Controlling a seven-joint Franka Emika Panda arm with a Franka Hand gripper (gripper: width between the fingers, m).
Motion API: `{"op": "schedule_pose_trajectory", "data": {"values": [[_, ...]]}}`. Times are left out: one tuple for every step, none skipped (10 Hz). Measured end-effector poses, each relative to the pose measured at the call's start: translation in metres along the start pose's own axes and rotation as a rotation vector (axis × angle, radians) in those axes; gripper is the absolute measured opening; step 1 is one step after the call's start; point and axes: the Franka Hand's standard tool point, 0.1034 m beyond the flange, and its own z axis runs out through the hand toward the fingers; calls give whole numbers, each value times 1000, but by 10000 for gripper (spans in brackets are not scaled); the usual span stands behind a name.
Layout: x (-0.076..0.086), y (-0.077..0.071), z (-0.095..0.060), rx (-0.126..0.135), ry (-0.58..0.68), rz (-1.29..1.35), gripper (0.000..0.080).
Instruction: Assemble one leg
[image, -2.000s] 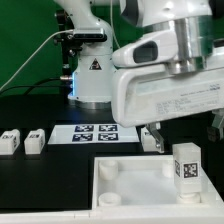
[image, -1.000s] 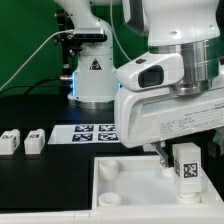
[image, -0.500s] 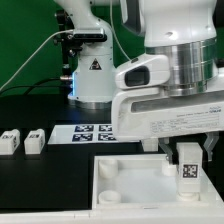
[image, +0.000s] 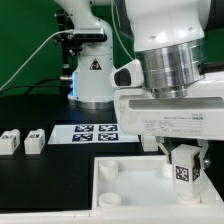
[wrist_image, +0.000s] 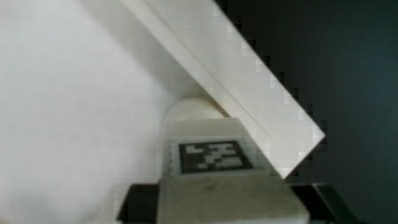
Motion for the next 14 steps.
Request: {"op": "schedule_pose_trajectory", "data": {"values": [[0, 0, 0, 4, -3, 91, 297], [-1, 0, 0, 7, -7, 161, 297], [-2, -1, 1, 10, -13, 258, 297], [-3, -1, 1, 12, -19, 338, 297], [-5, -2, 2, 19, -28, 423, 297], [-6, -3, 3, 46, -38, 589, 297], [-9, -5, 4, 59, -50, 715, 297], [-10, -6, 4, 59, -51, 691, 296], [-10, -5, 4, 59, -51, 690, 296], [-10, -6, 5, 59, -50, 655, 451], [-11, -5, 5, 58, -50, 598, 576], [-13, -4, 5, 40, -62, 513, 576], [-13, -3, 4, 27, -65, 373, 635], [-10, -3, 1, 12, -54, 172, 647]]}}
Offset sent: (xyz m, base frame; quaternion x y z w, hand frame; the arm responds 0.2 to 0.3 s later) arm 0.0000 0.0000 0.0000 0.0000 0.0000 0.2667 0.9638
